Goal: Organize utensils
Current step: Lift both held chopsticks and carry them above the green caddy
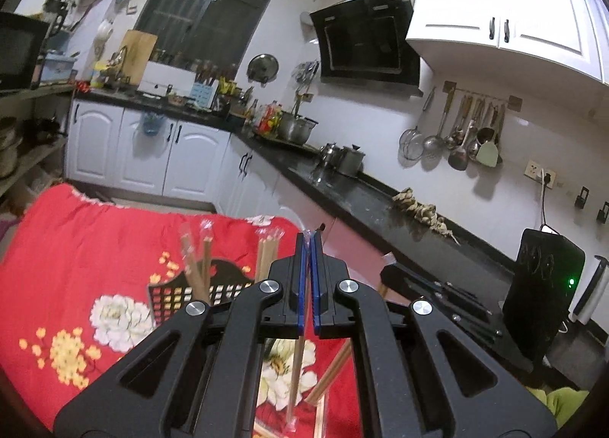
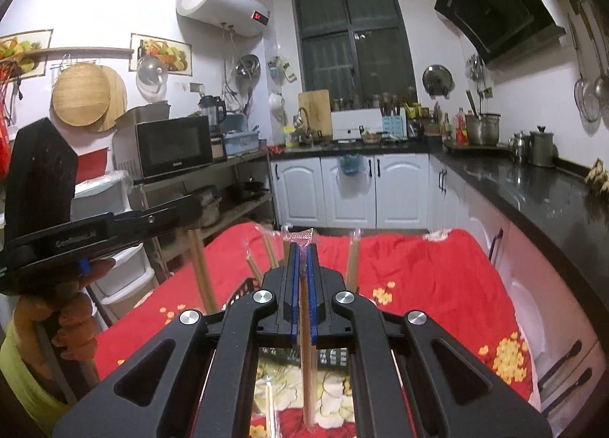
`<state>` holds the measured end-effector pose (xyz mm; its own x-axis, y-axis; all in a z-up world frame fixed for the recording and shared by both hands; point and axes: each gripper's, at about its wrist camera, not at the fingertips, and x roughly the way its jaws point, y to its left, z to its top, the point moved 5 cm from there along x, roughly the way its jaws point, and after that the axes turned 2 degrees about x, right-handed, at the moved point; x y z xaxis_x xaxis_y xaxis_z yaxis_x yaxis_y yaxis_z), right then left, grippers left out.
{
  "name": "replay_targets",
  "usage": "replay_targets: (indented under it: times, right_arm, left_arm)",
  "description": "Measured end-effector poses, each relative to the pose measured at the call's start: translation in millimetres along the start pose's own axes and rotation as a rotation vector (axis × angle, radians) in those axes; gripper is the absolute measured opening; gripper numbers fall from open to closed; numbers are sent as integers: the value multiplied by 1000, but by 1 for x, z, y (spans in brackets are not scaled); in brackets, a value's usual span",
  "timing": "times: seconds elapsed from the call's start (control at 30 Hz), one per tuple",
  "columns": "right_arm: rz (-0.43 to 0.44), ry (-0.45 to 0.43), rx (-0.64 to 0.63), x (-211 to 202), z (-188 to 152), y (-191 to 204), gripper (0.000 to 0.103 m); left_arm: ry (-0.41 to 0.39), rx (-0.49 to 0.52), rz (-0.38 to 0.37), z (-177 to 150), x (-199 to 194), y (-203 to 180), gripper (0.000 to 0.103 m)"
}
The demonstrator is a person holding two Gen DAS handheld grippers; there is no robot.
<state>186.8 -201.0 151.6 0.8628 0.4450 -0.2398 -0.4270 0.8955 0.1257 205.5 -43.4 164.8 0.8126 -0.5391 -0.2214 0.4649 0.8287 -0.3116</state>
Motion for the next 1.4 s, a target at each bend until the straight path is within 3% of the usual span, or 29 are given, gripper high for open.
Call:
replay_targets:
  times: [0.37,0.87,1.1,1.4]
  right_arm:
    - [-3,-67,-24,7,27,3,4]
    - [-19,-176,-26,22,63,-6,4]
    - [-23,-225,-29,36,75,-13,4]
    - [-41,-250,-57,56,76,-13,4]
  left_arm:
    - [-49,49,10,32,14,-9,1]
    - [-94,25,53,72,42,6,1]
    - [-110,-4,98,81,54,24,1]
    - [-104,-21,86,79,71,37,1]
